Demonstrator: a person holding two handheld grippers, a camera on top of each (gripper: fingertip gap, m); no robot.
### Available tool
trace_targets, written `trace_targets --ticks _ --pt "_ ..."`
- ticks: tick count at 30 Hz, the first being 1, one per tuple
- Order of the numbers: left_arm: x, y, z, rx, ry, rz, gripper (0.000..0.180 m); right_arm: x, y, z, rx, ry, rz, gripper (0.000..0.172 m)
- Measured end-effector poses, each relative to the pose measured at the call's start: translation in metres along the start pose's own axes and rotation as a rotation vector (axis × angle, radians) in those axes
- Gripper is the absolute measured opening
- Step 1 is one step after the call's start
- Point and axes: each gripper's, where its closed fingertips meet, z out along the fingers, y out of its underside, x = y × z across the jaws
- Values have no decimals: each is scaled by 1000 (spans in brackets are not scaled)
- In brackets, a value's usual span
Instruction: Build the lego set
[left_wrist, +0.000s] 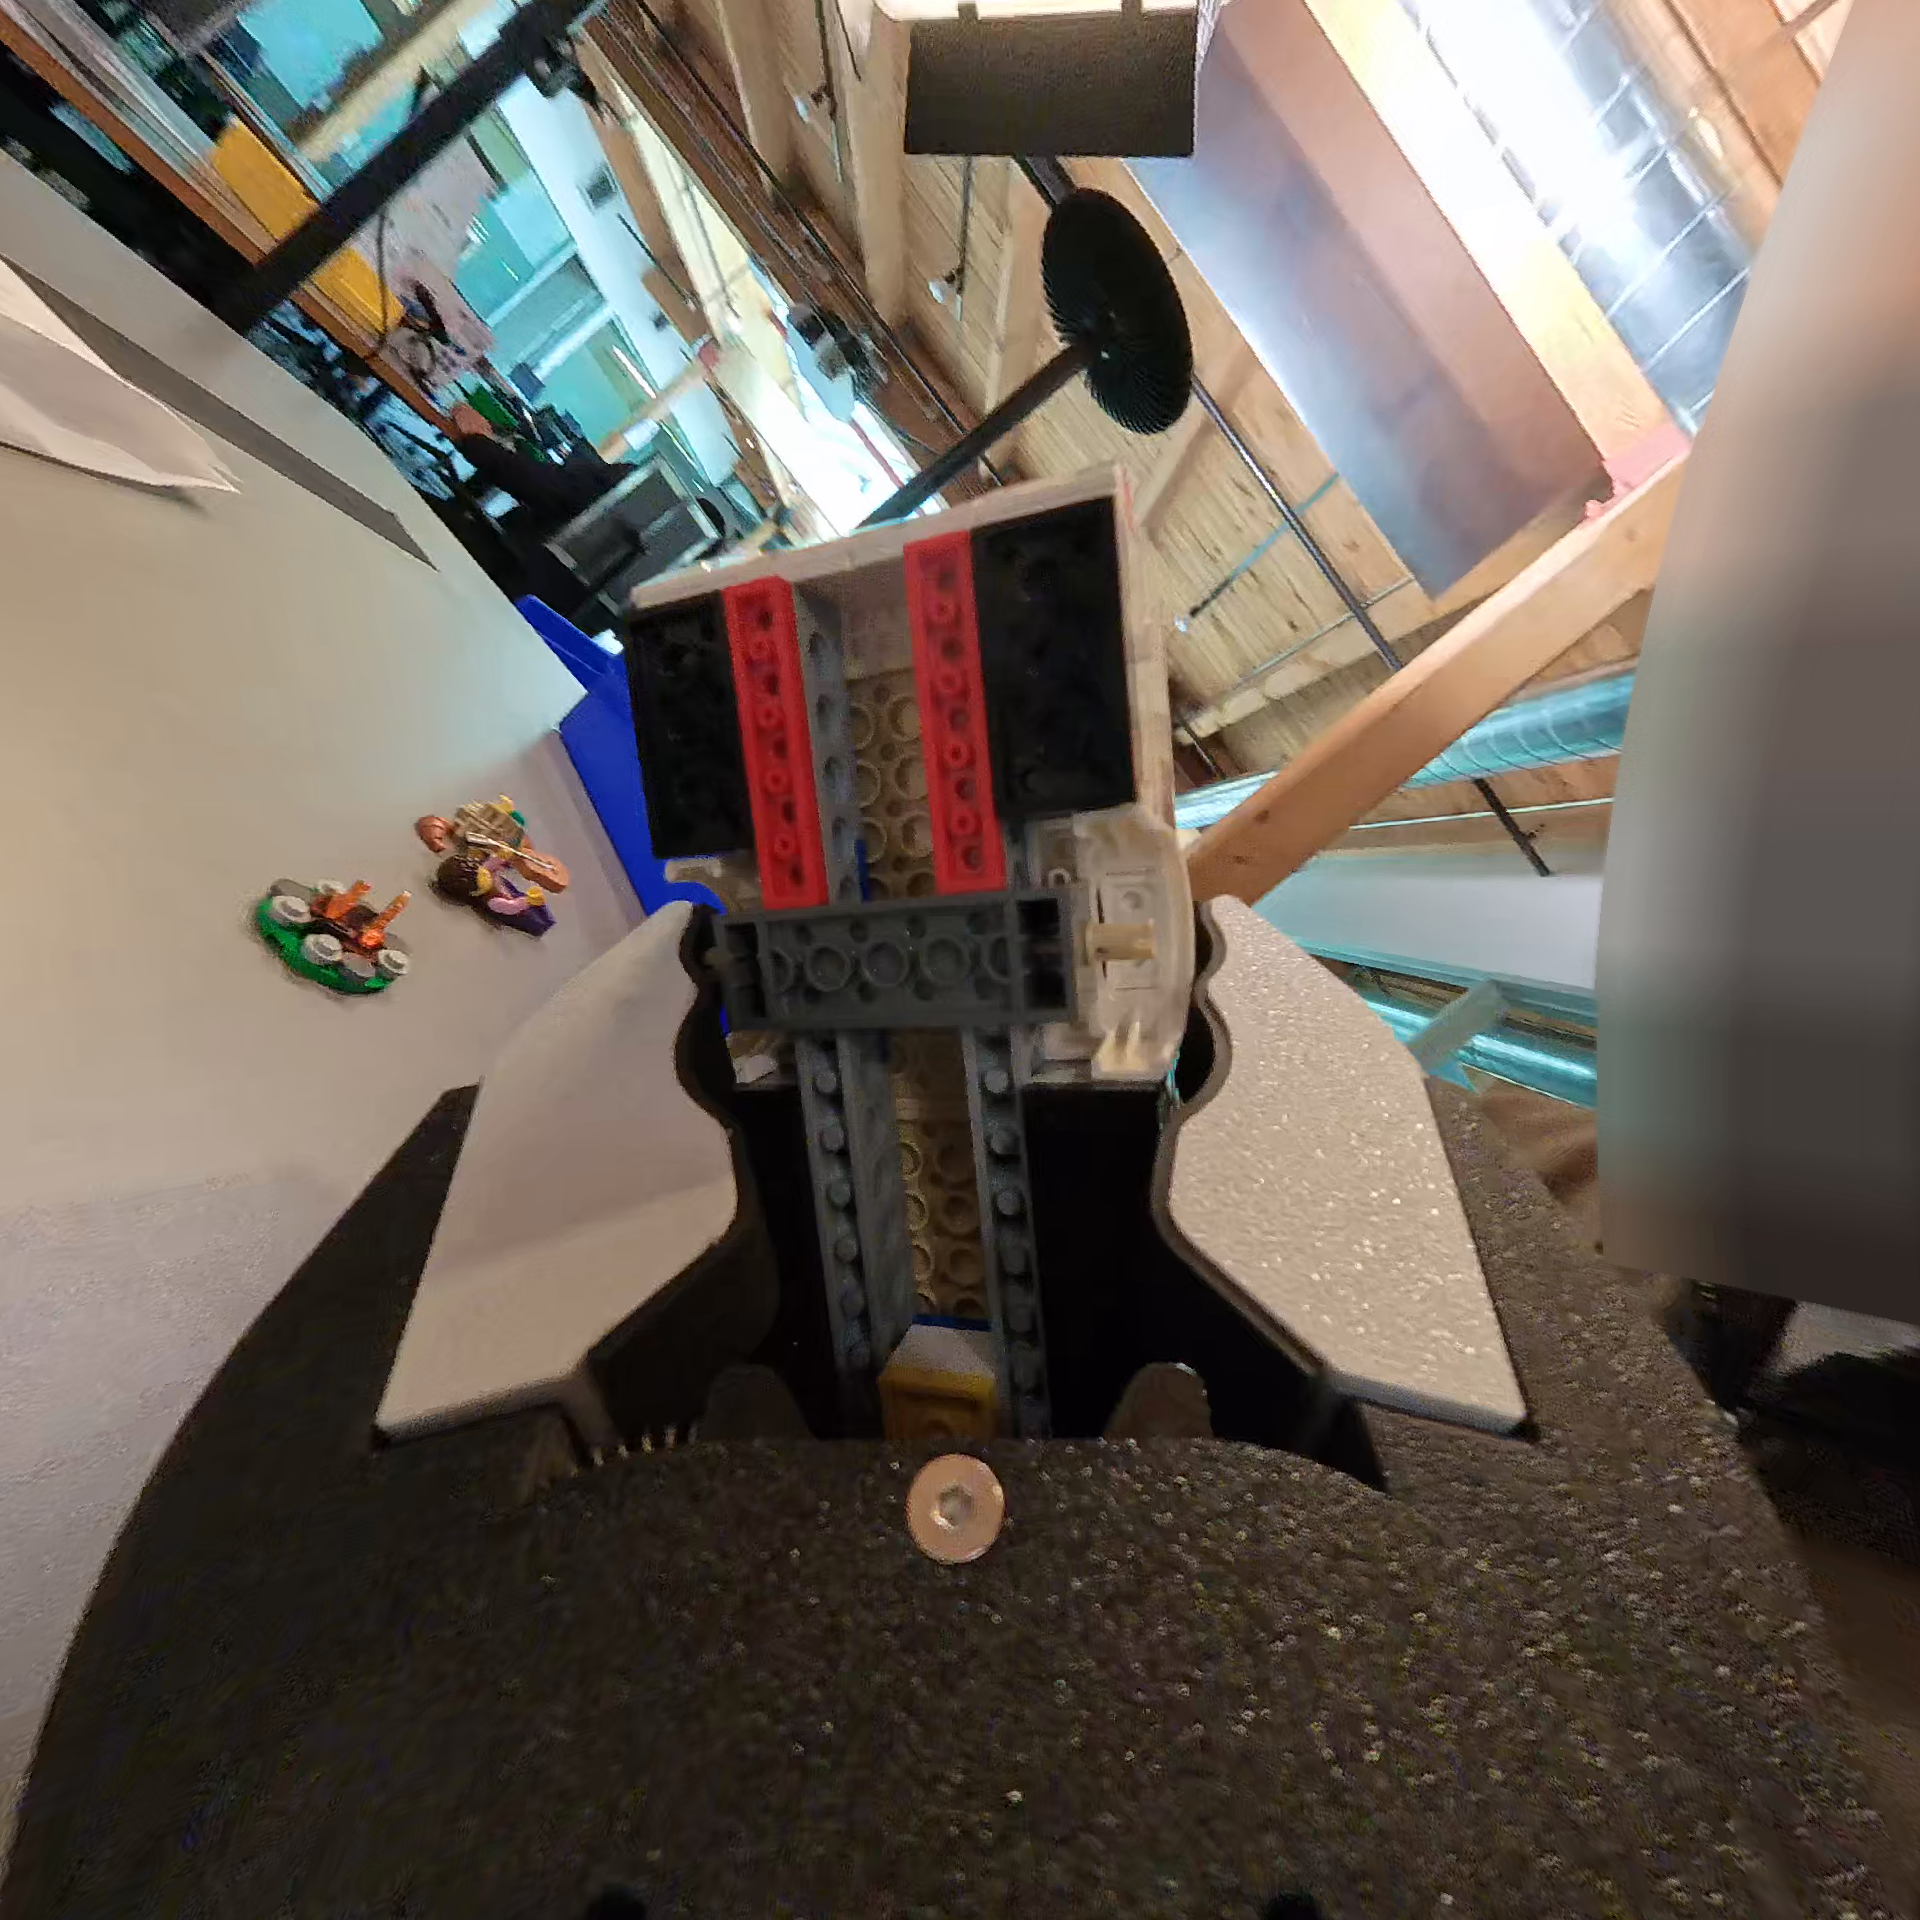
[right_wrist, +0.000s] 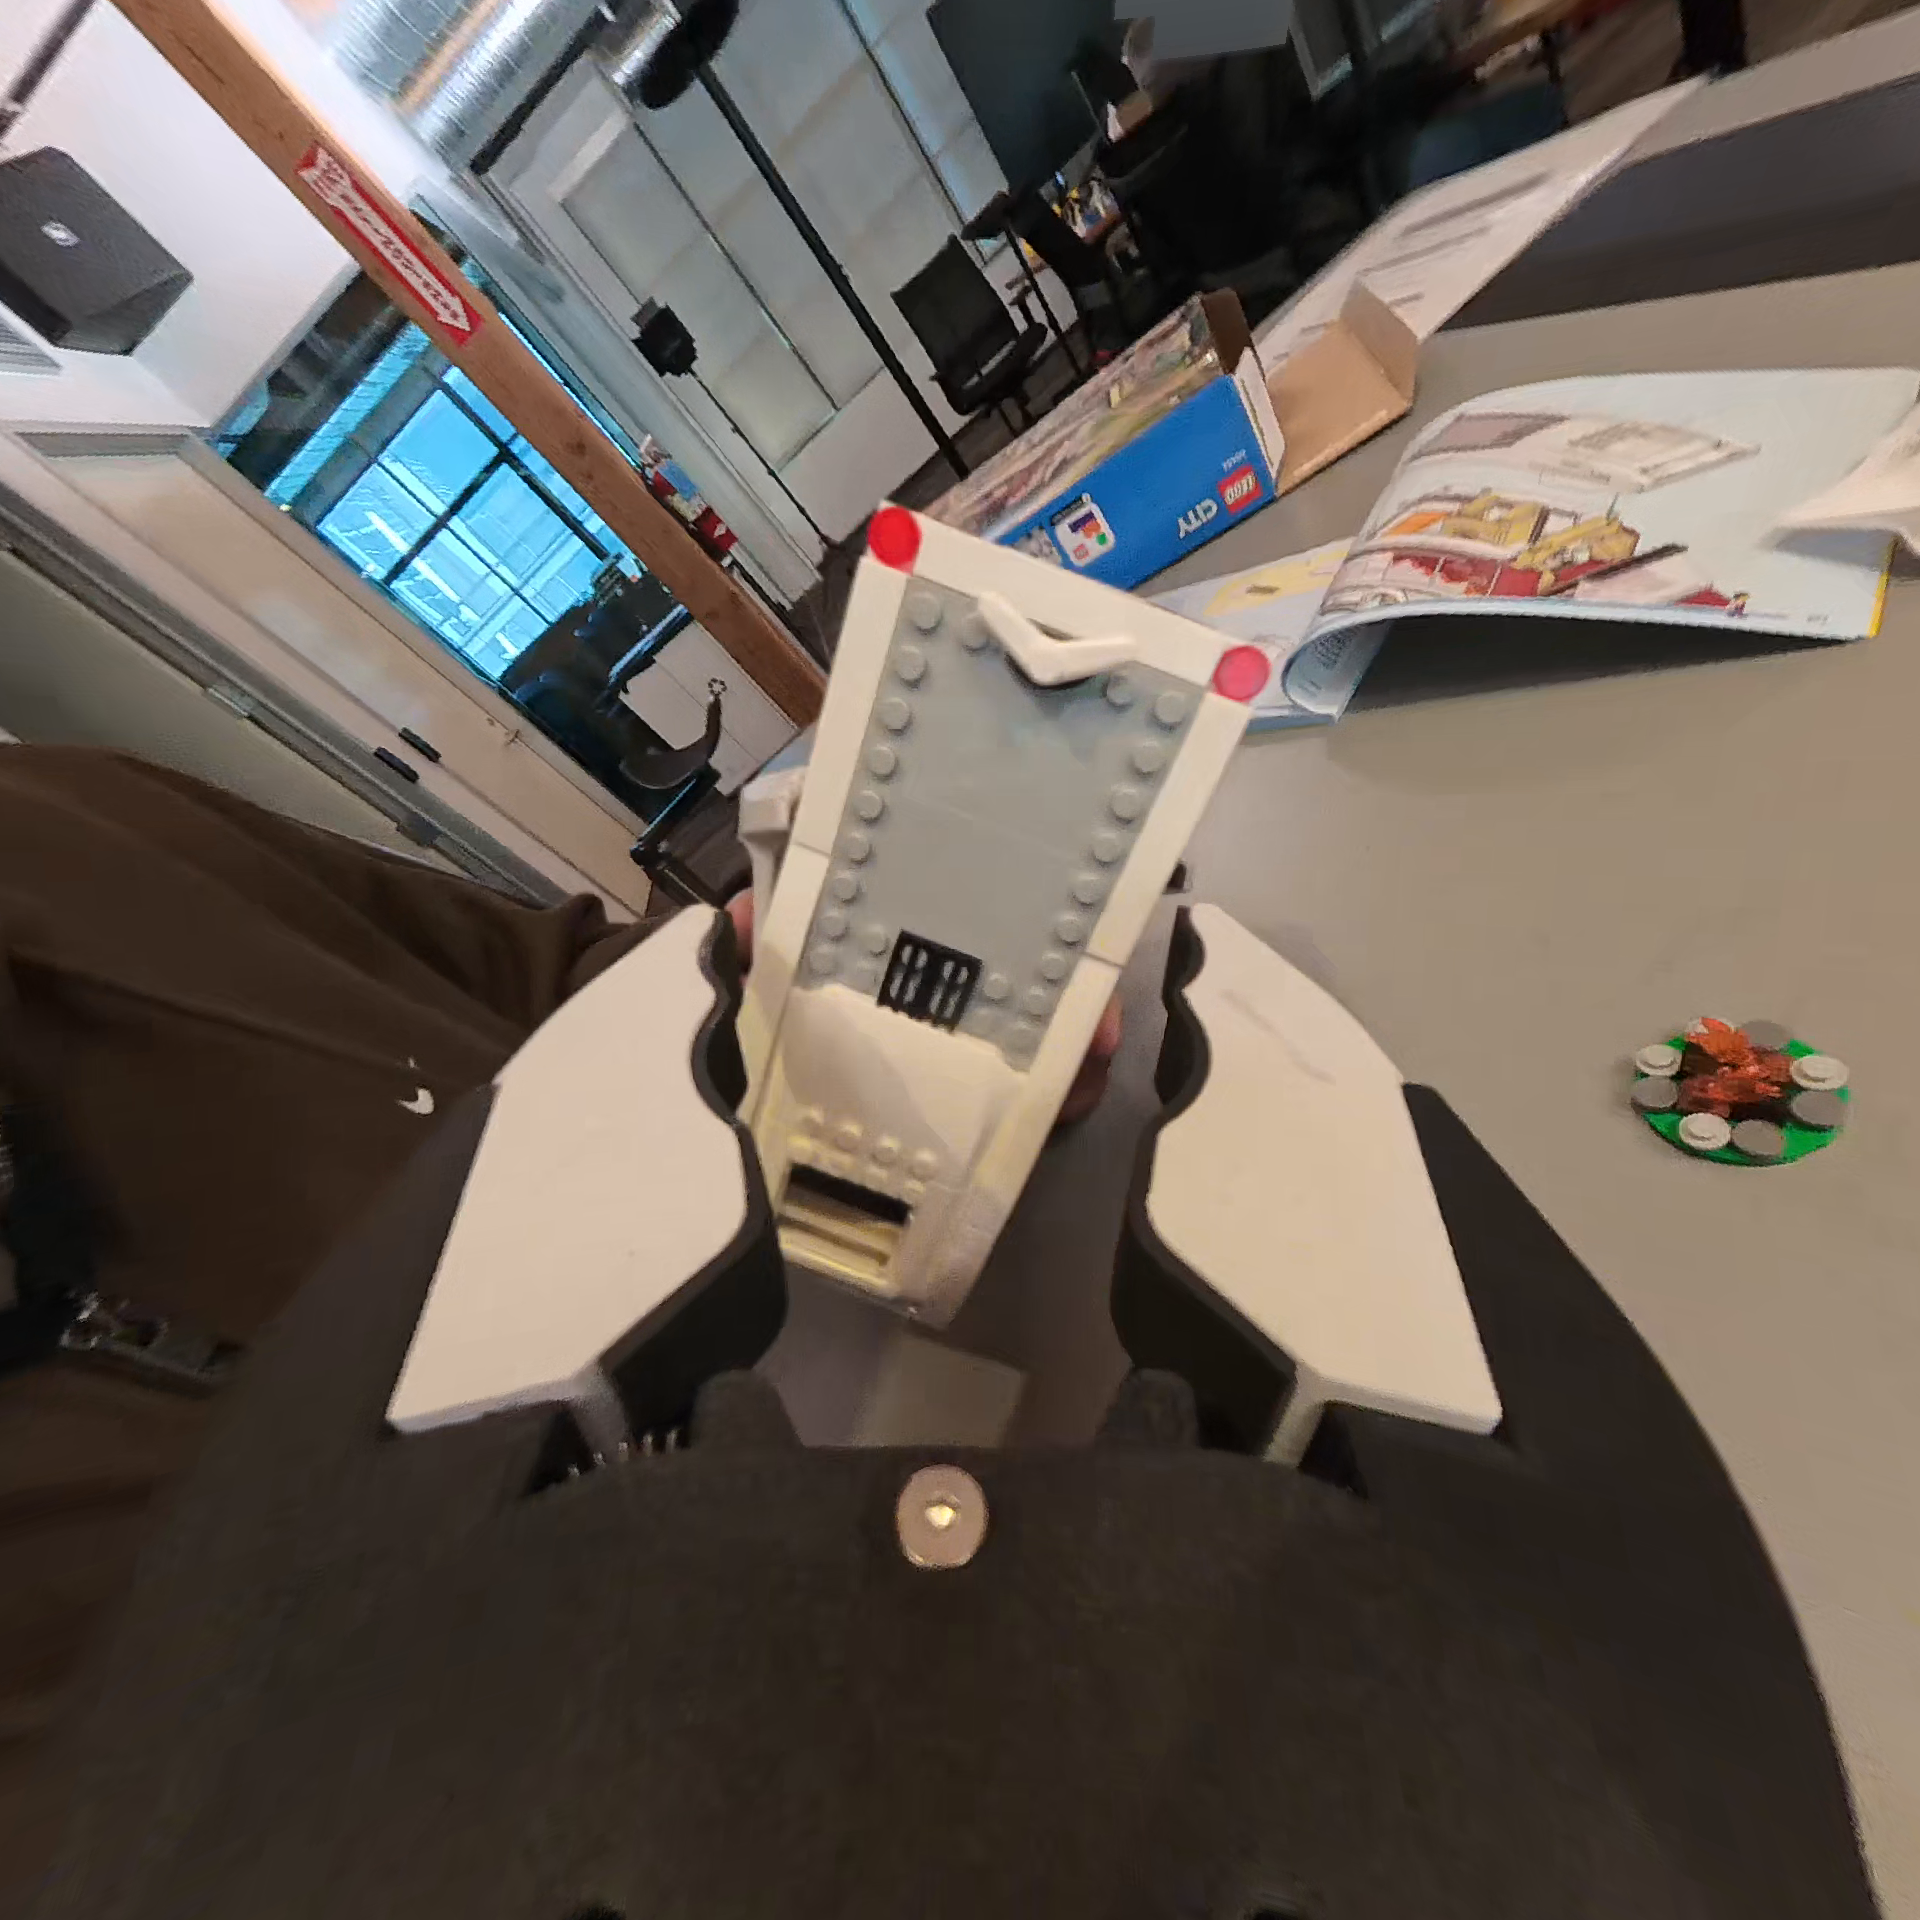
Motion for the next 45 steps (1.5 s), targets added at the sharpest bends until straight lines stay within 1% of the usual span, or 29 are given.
trace_targets --ticks 1,2,5,8,11,18,23,29,35,40,45 --pt "-1 2 1 10 -12 5 86 2 2 4 -13 19 3 80" --pt "-1 3 2 17 -15 6 86 4 3 6 -24 32 6 78" --pt "0 4 -1 20 -8 -15 86 2 2 9 -18 10 29 76" --pt "3 4 -2 2 -21 31 86 -1 1 10 -9 -15 20 75" --pt "3 3 -1 -7 -33 34 86 -1 0 10 10 -30 19 75" --pt "2 7 0 -48 -62 84 86 1 5 7 -24 -57 20 74" --pt "5 5 1 -20 -66 105 86 -2 1 7 -18 -78 18 74" --pt "6 9 2 -51 -90 176 86 -2 2 4 -50 -100 -3 74" --pt "11 8 0 -43 -85 276 86 -6 -3 5 4 -127 -7 72" --pt "16 12 0 -70 -65 332 86 -11 -7 2 66 -154 -29 72" --pt "29 10 -1 -102 -5 392 86 -19 -7 -2 93 -183 -77 71"
